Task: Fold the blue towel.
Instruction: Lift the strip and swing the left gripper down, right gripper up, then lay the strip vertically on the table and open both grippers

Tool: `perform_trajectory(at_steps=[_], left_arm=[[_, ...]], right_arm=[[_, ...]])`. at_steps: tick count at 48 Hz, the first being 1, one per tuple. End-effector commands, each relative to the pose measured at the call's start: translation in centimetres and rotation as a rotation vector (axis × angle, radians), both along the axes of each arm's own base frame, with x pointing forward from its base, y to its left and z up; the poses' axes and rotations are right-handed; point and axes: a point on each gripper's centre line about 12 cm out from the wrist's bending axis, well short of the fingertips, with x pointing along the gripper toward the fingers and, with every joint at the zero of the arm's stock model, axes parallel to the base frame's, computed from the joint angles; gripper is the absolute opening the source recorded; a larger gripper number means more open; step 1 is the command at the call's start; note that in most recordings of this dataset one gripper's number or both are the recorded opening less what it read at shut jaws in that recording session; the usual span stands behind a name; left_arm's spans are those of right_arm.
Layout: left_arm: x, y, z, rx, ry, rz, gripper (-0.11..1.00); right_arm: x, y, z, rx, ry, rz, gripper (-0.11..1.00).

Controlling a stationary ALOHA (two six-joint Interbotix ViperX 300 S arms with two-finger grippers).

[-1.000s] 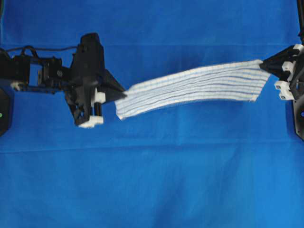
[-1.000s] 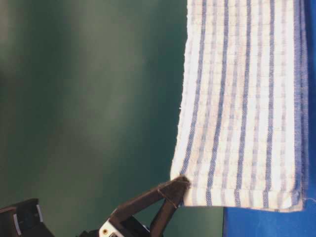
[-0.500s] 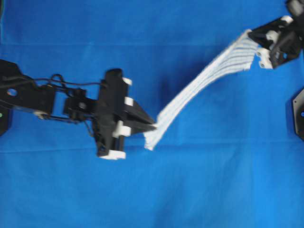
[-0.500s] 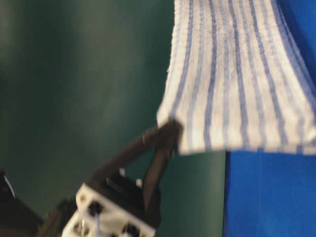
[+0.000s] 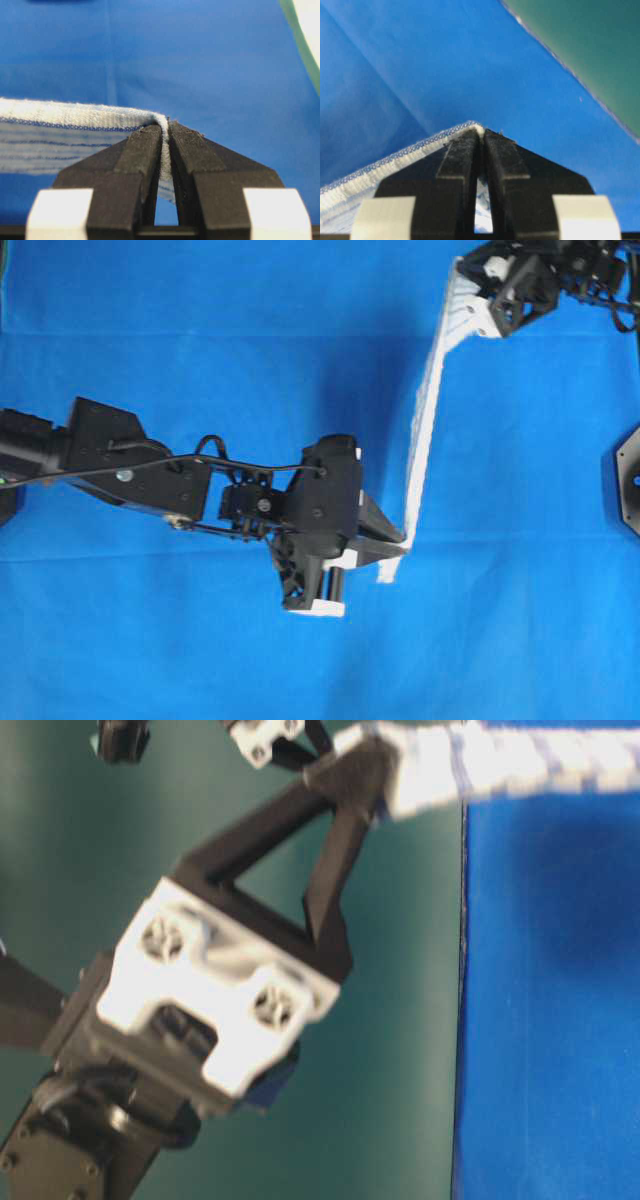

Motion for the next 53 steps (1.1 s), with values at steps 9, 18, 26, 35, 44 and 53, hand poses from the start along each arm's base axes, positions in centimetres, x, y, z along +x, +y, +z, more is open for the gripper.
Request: perform_trajectory(at_steps=[9, 18, 26, 35, 44, 53], left_arm=[[0.9, -1.5, 1.1, -0.002, -0.043, -0.03, 0.03], [3.0, -1.9, 0.9, 0.032, -0.065, -0.048, 0.03], [6.0, -2.4, 1.3, 0.088, -0.119, -0.072, 0.03], [9.6, -2.4, 0.6, 0.108, -0.153, -0.069, 0.03], [10.4, -2.3, -0.7, 0.098, -0.131, -0.061, 0.03], [8.9, -2.1, -2.3, 0.073, -0.071, -0.049, 0.03]], right_arm=[[1.1, -0.9, 1.4, -0.03, -0.034, 0.003, 0.05], [0.4, -0.5, 1.7, -0.039, -0.04, 0.004, 0.05], [-1.0, 0.0, 1.8, -0.048, -0.031, -0.007, 0.05], [-3.1, 0.4, 1.6, -0.041, -0.004, -0.045, 0.05], [-3.0, 0.2, 0.3, -0.027, 0.052, -0.038, 0.05], [-0.7, -1.0, -1.9, 0.003, 0.078, -0.011, 0.05]])
